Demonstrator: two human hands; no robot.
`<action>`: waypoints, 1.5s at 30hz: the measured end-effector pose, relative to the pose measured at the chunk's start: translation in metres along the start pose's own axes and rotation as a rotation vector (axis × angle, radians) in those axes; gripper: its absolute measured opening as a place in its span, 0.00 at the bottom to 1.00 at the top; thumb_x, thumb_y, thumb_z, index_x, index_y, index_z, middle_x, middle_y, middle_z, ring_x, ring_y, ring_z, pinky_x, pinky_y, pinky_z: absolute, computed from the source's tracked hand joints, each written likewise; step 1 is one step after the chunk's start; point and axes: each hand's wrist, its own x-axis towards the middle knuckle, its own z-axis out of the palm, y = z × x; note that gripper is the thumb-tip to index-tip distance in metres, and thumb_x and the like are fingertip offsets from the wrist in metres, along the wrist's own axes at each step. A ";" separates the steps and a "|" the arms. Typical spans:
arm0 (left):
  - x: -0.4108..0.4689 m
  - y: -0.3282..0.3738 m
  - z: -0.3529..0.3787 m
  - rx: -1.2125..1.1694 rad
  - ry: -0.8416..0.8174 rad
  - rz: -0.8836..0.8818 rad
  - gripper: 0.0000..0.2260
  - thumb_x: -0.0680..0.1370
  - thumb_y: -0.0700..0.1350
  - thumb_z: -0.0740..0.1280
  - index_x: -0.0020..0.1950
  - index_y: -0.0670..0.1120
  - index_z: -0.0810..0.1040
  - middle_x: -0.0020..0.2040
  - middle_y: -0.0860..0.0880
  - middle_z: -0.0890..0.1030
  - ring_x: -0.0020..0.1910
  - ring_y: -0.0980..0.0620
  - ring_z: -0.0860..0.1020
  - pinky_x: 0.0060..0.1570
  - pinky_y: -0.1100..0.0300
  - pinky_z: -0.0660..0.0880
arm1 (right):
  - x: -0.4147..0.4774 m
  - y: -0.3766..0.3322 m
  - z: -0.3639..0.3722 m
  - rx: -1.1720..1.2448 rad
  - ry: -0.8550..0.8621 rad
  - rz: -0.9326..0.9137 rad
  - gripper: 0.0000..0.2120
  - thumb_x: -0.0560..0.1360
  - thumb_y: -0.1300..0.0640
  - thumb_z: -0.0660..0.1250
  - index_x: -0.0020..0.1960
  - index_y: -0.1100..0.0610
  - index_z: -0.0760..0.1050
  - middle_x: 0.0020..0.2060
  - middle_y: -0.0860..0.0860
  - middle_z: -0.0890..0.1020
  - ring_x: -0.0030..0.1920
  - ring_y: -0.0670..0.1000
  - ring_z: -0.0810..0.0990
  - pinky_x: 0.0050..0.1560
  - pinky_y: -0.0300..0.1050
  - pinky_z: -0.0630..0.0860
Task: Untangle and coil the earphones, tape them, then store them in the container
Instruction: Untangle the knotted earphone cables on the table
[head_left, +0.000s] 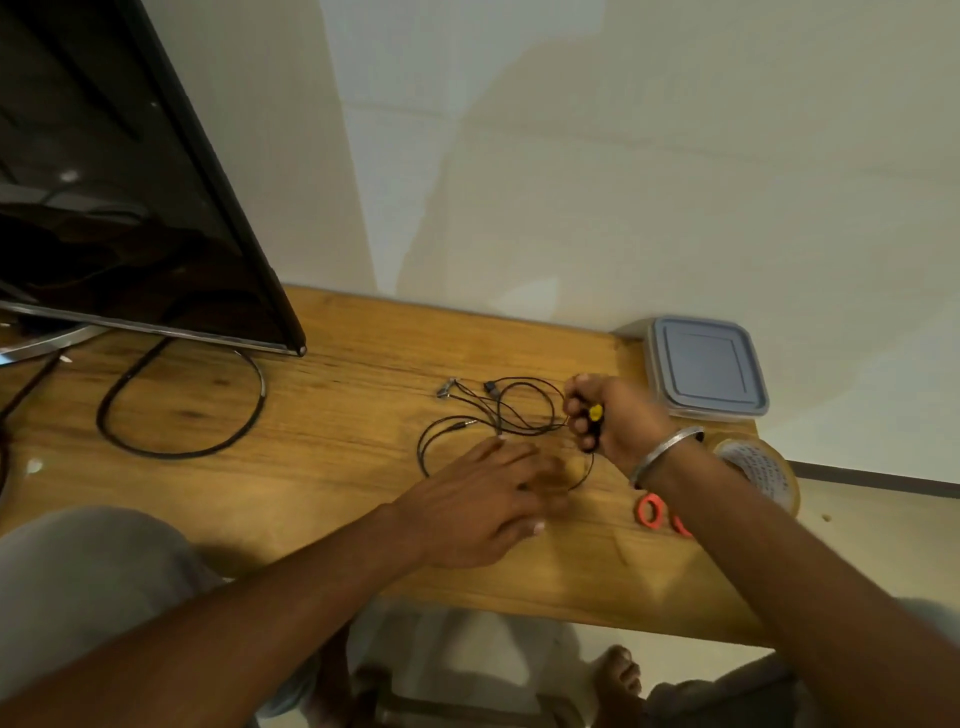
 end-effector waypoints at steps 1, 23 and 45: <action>-0.001 -0.002 0.005 0.022 -0.087 -0.005 0.20 0.84 0.56 0.53 0.76 0.57 0.65 0.79 0.52 0.60 0.79 0.49 0.54 0.75 0.42 0.55 | 0.000 0.003 0.000 -0.251 -0.046 -0.049 0.15 0.82 0.59 0.55 0.39 0.56 0.74 0.30 0.49 0.73 0.25 0.46 0.68 0.27 0.39 0.62; 0.007 -0.032 -0.022 -0.440 0.350 -0.418 0.12 0.81 0.44 0.65 0.63 0.50 0.81 0.59 0.50 0.80 0.57 0.52 0.77 0.55 0.52 0.76 | -0.003 0.069 0.034 -1.446 -0.229 -0.884 0.19 0.75 0.50 0.53 0.52 0.61 0.77 0.46 0.60 0.81 0.46 0.61 0.79 0.48 0.57 0.77; 0.013 -0.041 -0.020 -1.206 0.459 -0.798 0.14 0.83 0.36 0.57 0.62 0.46 0.79 0.57 0.45 0.82 0.52 0.49 0.79 0.47 0.55 0.75 | -0.012 0.041 0.035 -0.168 -0.333 -0.457 0.09 0.74 0.57 0.60 0.36 0.56 0.72 0.29 0.47 0.73 0.31 0.48 0.70 0.34 0.43 0.66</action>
